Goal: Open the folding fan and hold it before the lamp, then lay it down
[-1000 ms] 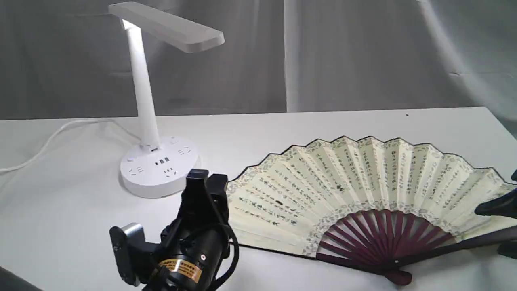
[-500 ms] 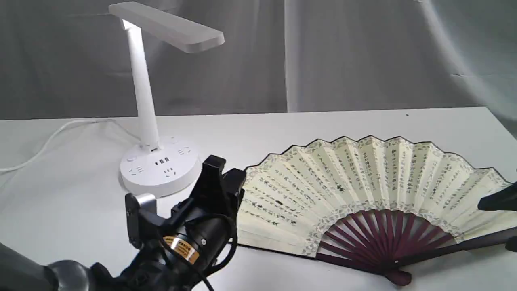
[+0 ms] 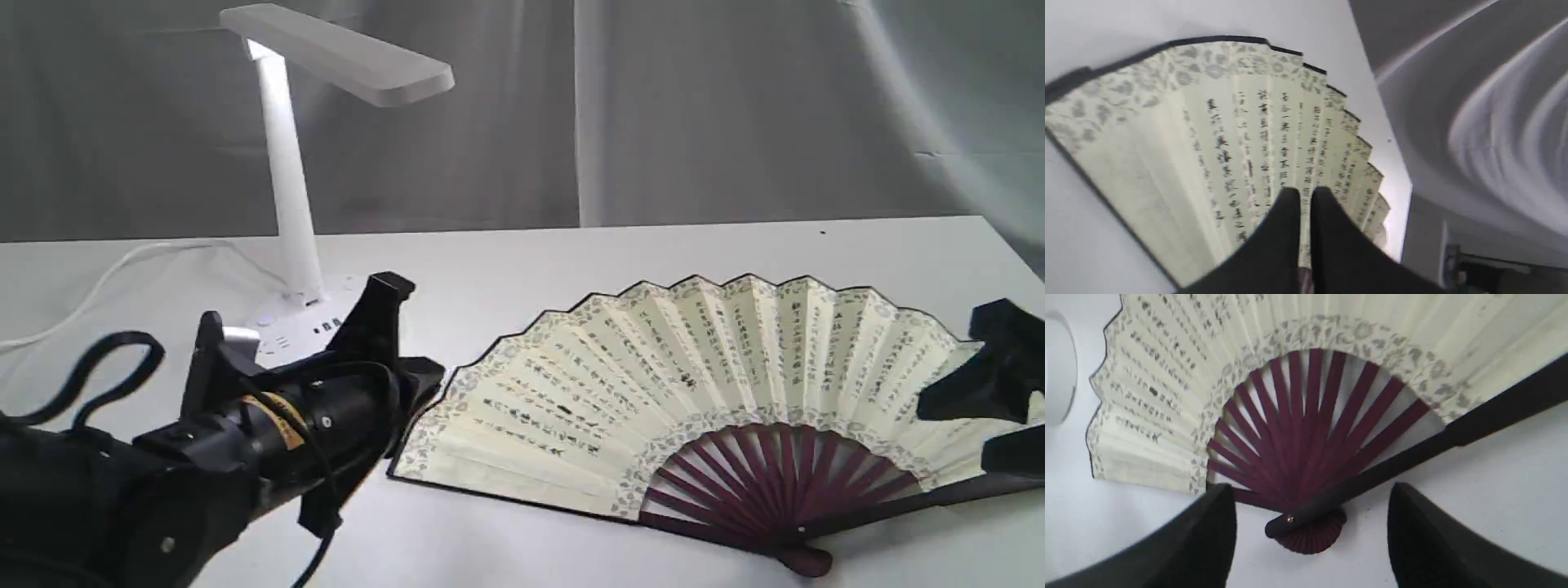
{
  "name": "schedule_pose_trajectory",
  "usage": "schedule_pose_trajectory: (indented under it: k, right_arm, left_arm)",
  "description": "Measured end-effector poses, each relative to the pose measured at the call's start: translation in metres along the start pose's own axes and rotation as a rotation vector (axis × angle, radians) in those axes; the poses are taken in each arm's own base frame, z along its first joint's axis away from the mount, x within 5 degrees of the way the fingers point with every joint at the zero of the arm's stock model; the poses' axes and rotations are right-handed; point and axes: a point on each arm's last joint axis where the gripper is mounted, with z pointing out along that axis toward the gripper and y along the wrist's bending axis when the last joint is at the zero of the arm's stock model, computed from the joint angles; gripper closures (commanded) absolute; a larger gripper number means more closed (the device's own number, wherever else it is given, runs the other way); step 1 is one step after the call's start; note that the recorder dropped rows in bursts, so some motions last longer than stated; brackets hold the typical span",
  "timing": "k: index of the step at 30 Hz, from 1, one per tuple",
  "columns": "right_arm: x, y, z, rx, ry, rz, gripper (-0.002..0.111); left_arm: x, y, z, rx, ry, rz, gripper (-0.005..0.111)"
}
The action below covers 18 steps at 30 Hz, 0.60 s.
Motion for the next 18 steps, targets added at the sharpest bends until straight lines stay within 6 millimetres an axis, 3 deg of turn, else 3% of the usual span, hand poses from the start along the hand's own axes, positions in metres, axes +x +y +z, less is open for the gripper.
schedule_pose_trajectory:
  k: [9,18]
  right_arm:
    - [0.015,0.029,0.017,0.052,0.080,-0.183,0.066]
    - [0.020,0.029,0.020,0.126,0.116,-0.213,0.066]
  left_arm:
    - [-0.035,-0.002,-0.030,-0.175,0.051,0.376,0.107]
    - [-0.060,-0.007,-0.075,-0.424,-0.055,0.450,0.107]
